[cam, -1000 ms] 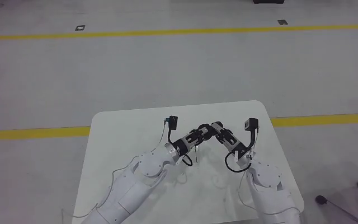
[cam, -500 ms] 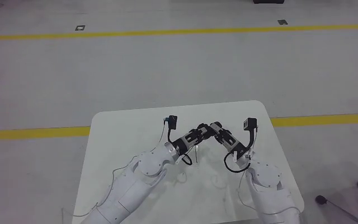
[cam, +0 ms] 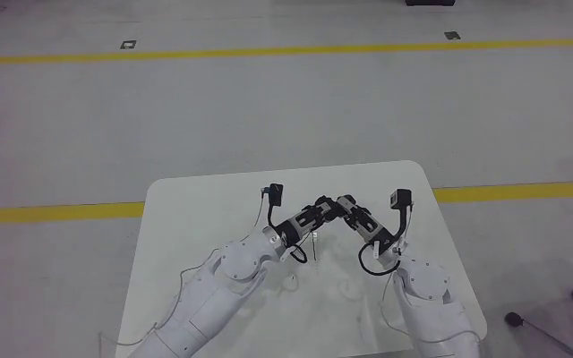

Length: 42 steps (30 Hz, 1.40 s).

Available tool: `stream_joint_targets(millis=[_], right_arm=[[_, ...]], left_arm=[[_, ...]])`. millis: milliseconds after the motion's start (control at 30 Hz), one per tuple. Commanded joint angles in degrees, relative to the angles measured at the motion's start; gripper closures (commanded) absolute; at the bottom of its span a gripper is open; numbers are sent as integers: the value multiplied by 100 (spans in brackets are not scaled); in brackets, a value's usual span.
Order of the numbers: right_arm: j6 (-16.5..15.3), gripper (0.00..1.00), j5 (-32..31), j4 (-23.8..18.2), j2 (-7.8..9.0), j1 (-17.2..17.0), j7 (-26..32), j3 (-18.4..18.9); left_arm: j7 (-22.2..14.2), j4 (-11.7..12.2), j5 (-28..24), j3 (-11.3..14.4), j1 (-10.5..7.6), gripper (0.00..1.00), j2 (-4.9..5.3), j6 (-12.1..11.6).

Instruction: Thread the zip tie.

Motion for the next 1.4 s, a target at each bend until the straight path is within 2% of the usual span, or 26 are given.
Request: stream_joint_targets(millis=[0, 267, 500, 600, 900, 1000, 1133, 1267, 1333, 1367], right_arm=[[0, 0, 33, -5, 0, -6, -32, 15], [0, 0, 172, 36, 0, -42, -168, 199], [0, 0, 287, 267, 10, -36, -96, 458], [0, 0, 401, 376, 15, -33, 89, 493], [9, 0, 393, 371, 15, -30, 76, 488], [276, 0, 379, 323, 42, 39, 314, 401], [698, 0, 225, 290, 106, 145, 701, 405], [1273, 0, -18, 244, 173, 261, 1165, 319], [1453, 0, -109, 224, 196, 307, 1289, 276], [1716, 0, -181, 221, 217, 340, 1509, 213]], left_arm=[[4, -1, 13, -9, 8, 100, 3, -2], [26, -24, 96, -63, 35, 100, 20, -2], [-2, -153, 234, -188, 115, 100, 70, -9], [-128, -217, 344, -223, 134, 100, 98, -71], [-89, -206, 382, -233, 141, 100, 102, -57], [94, -297, 885, -407, 143, 100, 166, -25], [146, -647, 1608, -900, 303, 100, 334, 129], [40, -1215, 2416, -1394, 641, 100, 517, 436], [-27, -1403, 2716, -1570, 793, 100, 582, 589], [-59, -1514, 2883, -1666, 891, 100, 617, 686]])
